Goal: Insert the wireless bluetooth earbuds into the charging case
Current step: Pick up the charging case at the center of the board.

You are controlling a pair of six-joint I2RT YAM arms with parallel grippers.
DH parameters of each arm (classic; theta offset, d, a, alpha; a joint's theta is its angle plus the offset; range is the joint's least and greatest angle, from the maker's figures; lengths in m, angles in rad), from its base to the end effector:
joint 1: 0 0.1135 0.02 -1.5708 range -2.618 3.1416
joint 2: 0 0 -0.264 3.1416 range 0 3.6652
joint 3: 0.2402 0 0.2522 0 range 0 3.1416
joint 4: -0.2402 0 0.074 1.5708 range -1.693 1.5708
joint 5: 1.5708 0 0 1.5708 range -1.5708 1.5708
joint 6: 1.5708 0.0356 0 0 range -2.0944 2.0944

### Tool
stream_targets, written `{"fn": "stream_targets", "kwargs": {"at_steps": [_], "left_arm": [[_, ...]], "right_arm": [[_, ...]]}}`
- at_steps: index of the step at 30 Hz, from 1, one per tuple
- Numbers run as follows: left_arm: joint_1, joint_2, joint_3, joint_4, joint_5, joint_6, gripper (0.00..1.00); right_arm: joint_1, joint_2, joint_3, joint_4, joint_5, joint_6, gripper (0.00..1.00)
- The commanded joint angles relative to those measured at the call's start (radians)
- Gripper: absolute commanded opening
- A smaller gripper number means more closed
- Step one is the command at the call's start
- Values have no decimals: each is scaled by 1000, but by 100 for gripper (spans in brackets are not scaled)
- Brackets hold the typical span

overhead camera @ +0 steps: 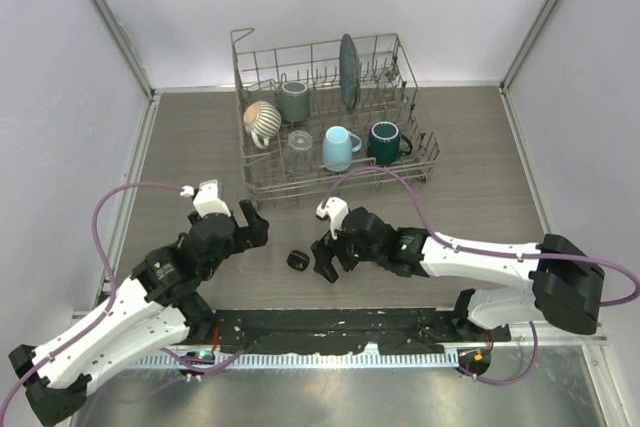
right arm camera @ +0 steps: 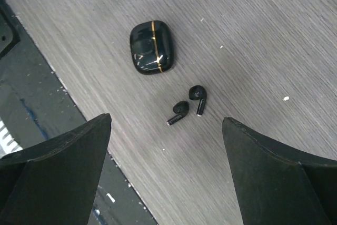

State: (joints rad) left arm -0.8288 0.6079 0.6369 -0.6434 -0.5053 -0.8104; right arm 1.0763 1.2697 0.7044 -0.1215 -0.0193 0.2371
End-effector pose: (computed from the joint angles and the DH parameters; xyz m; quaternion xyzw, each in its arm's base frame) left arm 0.1021 -0.0859 0.2707 -0.1071 0.8607 -0.1742 0.4663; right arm 0.1254 0.2340 0.2156 -0.3720 0.8238 0.2680 0.3334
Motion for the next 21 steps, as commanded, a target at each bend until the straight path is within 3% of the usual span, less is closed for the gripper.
{"fn": "stream_targets", "kwargs": {"at_steps": [1, 9, 21], "left_arm": [[5, -88, -37, -53, -33, -121, 100], [5, -209, -65, -133, -72, -159, 100], [5, -171, -60, -124, -53, -131, 100]], "right_arm": [[19, 32, -32, 212, 85, 33, 92], [53, 209, 4, 387, 76, -16, 82], [97, 373, 53, 467, 94, -50, 81]]}}
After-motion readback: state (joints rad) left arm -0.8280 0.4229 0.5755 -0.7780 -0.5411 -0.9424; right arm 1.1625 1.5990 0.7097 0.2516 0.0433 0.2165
